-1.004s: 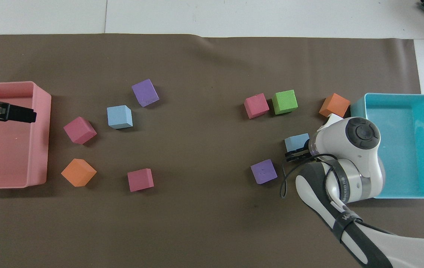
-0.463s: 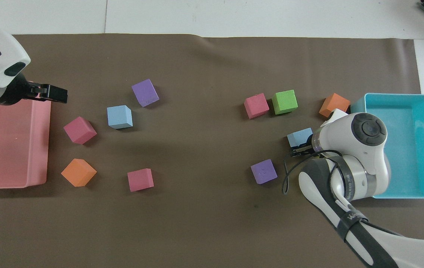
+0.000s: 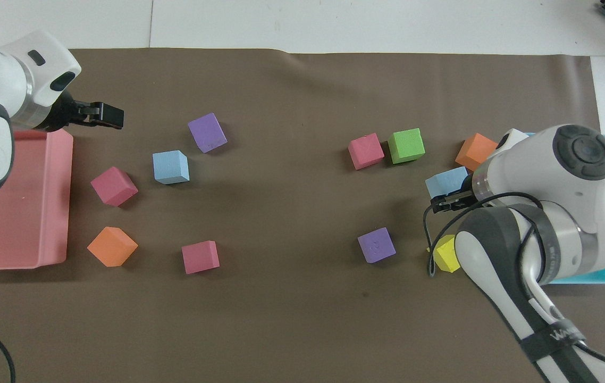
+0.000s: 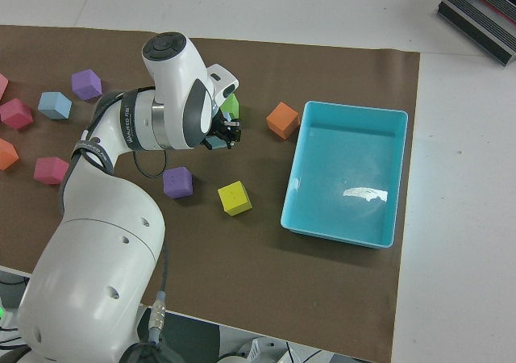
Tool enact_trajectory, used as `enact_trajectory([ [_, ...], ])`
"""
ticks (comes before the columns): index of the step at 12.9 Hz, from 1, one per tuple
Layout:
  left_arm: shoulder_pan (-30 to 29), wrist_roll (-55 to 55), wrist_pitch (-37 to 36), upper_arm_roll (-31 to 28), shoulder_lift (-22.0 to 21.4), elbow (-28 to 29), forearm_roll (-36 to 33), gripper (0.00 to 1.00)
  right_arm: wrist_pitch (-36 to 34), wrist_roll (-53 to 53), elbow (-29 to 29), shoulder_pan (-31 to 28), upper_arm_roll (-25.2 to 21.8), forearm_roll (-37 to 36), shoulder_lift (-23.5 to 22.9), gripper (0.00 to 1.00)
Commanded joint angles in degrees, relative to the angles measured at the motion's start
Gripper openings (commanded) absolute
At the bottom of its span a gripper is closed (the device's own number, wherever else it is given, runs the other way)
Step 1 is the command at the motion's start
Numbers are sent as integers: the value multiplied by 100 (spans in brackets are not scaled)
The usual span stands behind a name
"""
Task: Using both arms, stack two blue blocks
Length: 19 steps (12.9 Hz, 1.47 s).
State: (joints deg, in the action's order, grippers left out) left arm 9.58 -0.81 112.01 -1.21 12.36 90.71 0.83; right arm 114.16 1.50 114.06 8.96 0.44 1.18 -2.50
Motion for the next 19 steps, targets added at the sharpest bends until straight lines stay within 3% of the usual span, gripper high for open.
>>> enact_trajectory([
  [1, 228, -243, 110, -73, 292, -54, -39, 100, -166, -377, -375, 123, 140, 128, -215, 0],
  [6, 361, -323, 900, -55, 311, 894, -39, 100, -122, -1528, -1042, 835, 149, 128, -786, 0],
  [10, 589, -673, 1822, -46, 319, 1623, -30, 100, -113, -1827, -1114, 1011, 158, 136, -831, 0],
  [12, 572, -701, 1912, -46, 302, 1747, -30, 100, -113, -2178, -1122, 1230, 167, 102, -953, 0],
  [15, 589, -701, 1947, -46, 302, 1906, -30, 100, -34, -3012, -1579, 1836, 158, 22, -1629, 0],
  [19, 624, -710, 2211, -37, 434, 1976, -21, 100, 712, -3638, -1580, 2328, 167, 66, -2113, 0],
])
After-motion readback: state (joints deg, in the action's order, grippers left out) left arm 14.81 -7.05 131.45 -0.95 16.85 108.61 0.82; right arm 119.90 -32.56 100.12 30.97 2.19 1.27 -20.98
